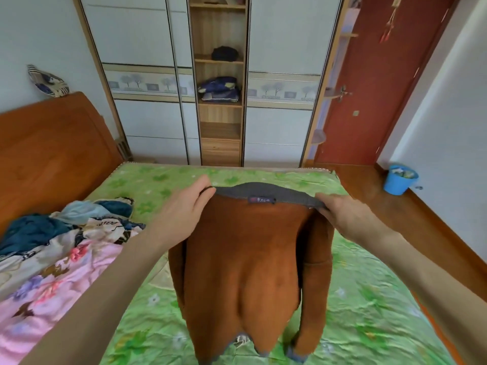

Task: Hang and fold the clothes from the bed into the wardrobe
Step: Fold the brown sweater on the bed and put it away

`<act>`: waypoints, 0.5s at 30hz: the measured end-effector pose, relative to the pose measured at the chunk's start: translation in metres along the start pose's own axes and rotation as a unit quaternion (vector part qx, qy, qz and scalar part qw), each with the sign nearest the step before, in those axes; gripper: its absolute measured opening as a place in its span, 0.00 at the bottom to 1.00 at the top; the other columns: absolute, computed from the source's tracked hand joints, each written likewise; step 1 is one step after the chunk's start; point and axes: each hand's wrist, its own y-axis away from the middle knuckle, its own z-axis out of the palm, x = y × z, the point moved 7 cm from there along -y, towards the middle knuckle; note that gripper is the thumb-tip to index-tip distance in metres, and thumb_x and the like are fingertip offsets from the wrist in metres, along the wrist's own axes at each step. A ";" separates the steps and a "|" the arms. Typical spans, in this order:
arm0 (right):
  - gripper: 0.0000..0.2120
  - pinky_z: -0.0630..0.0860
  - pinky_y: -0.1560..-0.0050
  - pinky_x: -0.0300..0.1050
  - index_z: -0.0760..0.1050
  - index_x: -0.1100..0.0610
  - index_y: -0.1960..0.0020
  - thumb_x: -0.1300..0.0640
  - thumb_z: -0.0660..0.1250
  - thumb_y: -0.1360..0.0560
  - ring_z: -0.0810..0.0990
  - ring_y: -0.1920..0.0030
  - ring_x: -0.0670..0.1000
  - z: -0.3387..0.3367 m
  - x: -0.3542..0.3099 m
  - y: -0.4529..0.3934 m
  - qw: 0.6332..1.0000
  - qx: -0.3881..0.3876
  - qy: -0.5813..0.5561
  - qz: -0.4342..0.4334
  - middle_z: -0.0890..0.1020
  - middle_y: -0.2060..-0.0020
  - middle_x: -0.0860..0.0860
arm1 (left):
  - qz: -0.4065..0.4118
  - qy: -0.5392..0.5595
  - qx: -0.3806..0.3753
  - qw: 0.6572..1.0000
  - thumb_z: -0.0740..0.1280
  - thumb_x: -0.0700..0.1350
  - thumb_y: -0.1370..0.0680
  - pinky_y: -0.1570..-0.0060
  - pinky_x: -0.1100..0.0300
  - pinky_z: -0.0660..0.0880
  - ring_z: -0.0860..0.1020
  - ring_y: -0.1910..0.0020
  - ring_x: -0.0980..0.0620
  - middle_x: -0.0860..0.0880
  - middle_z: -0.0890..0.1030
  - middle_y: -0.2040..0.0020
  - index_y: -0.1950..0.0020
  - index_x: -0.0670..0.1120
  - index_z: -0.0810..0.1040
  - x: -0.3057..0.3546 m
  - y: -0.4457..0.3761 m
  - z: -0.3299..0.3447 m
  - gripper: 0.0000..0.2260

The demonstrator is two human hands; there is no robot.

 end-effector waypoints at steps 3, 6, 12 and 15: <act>0.06 0.69 0.69 0.52 0.67 0.51 0.44 0.55 0.65 0.16 0.74 0.70 0.55 0.010 0.012 0.001 0.983 0.024 -0.168 0.068 0.79 0.68 0.52 | -0.014 -0.001 -0.022 1.000 0.54 0.57 0.14 0.70 0.51 0.67 0.71 0.72 0.51 0.46 0.73 0.68 0.50 0.53 0.68 0.001 0.000 0.013 0.11; 0.15 0.78 0.59 0.53 0.69 0.52 0.41 0.59 0.73 0.21 0.82 0.63 0.59 0.022 0.028 0.005 0.916 0.010 -0.370 0.158 0.87 0.61 0.56 | -0.047 0.101 -0.045 0.993 0.60 0.58 0.15 0.68 0.42 0.76 0.79 0.66 0.39 0.44 0.82 0.62 0.47 0.53 0.69 -0.010 0.003 0.021 0.09; 0.10 0.81 0.55 0.40 0.81 0.61 0.43 0.68 0.73 0.24 0.84 0.53 0.54 0.048 0.039 0.022 0.716 0.024 -0.647 0.261 0.87 0.54 0.57 | -0.132 0.273 -0.030 0.953 0.72 0.40 0.20 0.50 0.42 0.83 0.87 0.53 0.38 0.45 0.89 0.54 0.44 0.43 0.72 -0.031 0.003 0.015 0.11; 0.06 0.80 0.58 0.36 0.82 0.63 0.45 0.65 0.66 0.18 0.83 0.59 0.48 0.039 0.029 0.025 0.782 0.062 -0.586 0.202 0.87 0.60 0.51 | -0.156 0.282 -0.029 0.946 0.75 0.40 0.22 0.54 0.59 0.84 0.88 0.54 0.45 0.47 0.89 0.54 0.44 0.44 0.73 -0.041 0.001 0.011 0.13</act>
